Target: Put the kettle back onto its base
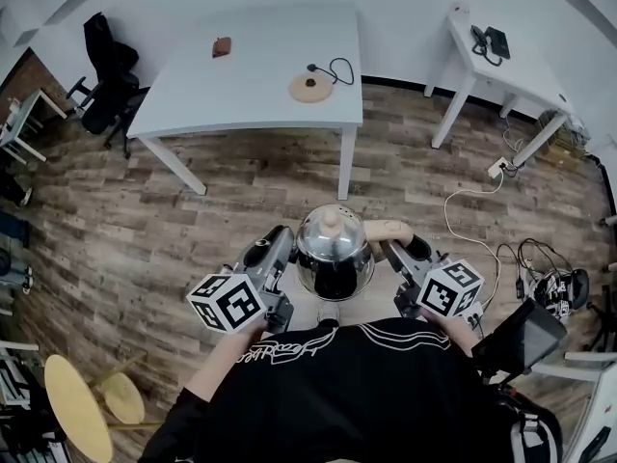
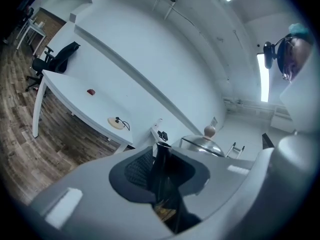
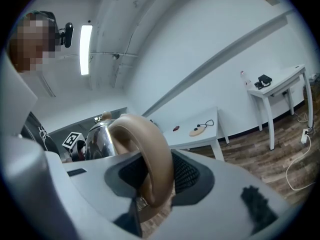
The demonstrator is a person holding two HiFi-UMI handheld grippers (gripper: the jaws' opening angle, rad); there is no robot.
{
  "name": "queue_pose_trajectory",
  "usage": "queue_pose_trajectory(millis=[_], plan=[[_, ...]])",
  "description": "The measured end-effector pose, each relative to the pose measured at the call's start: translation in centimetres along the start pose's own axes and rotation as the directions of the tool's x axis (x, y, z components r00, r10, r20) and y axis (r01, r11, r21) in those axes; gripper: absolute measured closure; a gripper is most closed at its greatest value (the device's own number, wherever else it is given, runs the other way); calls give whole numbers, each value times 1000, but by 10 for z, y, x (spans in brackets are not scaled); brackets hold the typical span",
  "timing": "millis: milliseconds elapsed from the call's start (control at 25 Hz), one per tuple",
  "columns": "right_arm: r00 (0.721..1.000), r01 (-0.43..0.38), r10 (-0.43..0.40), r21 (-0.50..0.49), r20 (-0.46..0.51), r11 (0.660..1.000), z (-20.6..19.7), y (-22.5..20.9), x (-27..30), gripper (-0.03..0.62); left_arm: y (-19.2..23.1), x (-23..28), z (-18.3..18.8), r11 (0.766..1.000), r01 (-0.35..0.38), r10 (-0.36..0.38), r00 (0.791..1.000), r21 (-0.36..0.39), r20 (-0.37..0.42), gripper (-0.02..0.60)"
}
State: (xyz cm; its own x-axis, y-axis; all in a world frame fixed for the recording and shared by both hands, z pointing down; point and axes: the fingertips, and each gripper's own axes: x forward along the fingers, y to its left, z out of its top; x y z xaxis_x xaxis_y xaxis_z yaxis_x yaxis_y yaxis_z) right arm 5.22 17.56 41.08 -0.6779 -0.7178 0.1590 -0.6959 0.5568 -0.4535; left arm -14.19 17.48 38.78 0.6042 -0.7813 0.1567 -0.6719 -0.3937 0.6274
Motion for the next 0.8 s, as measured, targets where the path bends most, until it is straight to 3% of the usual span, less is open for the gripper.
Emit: queue_pose_trajectory(millis=[280,800], plan=[[998,35,-34,-28,44,999,39,-19,67,459,40,49,60,999,44,-44,999,23,-1,515],[998,45,-45,4,48,999,69,-85,109,459,59,127,79,998,55,-53,997,31,-50,517]])
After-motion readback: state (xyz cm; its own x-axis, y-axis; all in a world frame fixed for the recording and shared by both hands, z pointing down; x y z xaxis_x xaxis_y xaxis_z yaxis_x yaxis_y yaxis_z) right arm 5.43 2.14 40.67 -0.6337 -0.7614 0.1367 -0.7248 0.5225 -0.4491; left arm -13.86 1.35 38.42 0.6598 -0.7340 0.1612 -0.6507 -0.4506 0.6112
